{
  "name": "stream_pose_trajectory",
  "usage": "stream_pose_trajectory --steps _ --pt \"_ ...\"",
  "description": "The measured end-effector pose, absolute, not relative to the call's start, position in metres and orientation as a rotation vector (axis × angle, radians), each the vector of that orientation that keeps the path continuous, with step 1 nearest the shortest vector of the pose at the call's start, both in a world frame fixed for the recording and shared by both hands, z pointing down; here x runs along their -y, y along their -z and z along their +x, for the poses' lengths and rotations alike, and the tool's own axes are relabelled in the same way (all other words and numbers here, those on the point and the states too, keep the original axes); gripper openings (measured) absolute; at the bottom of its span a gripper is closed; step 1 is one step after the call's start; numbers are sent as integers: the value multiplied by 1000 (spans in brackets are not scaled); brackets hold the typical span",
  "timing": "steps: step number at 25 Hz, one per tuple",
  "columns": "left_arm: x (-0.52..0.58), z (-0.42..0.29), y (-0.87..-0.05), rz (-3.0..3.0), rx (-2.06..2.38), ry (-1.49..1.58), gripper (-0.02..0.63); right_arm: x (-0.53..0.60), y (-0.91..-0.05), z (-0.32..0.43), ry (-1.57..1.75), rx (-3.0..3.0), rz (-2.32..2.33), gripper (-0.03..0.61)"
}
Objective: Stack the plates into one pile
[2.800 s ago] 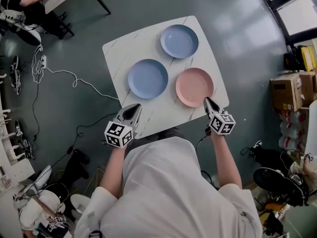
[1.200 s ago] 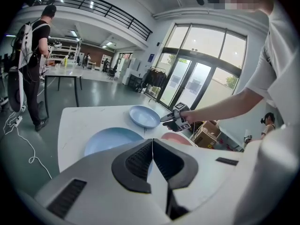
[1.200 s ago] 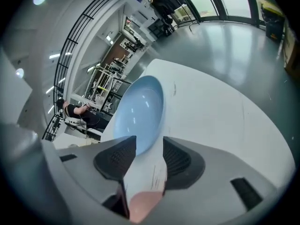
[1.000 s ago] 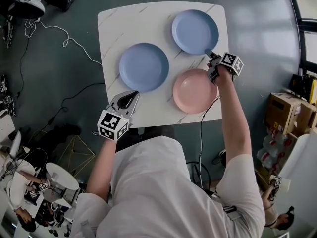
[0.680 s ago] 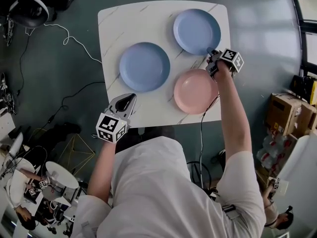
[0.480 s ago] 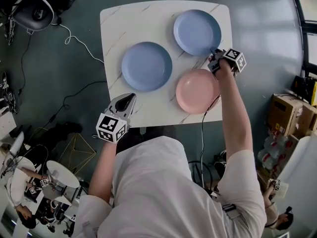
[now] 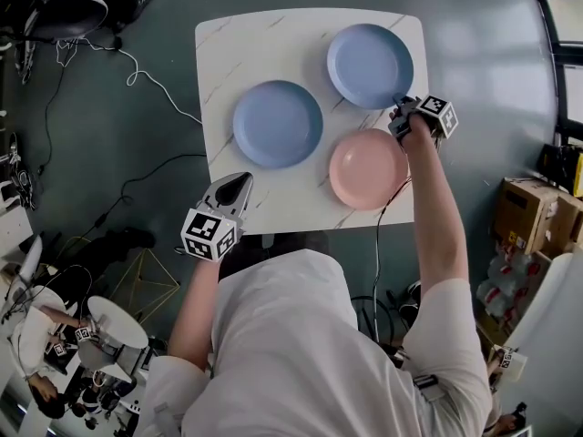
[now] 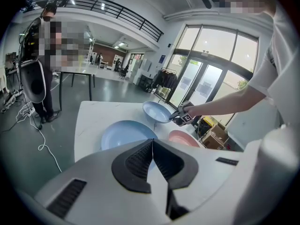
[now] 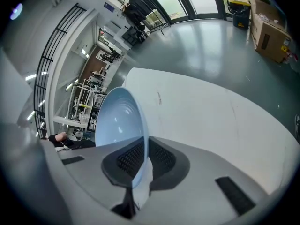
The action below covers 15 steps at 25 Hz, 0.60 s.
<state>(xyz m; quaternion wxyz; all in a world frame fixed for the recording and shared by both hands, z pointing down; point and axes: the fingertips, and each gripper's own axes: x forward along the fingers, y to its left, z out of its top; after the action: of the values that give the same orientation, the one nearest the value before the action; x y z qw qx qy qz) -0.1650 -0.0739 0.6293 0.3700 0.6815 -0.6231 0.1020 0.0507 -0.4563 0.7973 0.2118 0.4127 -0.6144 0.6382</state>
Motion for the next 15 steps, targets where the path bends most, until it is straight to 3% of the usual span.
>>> stream_pose_trajectory --steps 15 --pt "59 -156 -608 1806 1589 -258 14 397 -760 106 -1760 1725 1146 35"
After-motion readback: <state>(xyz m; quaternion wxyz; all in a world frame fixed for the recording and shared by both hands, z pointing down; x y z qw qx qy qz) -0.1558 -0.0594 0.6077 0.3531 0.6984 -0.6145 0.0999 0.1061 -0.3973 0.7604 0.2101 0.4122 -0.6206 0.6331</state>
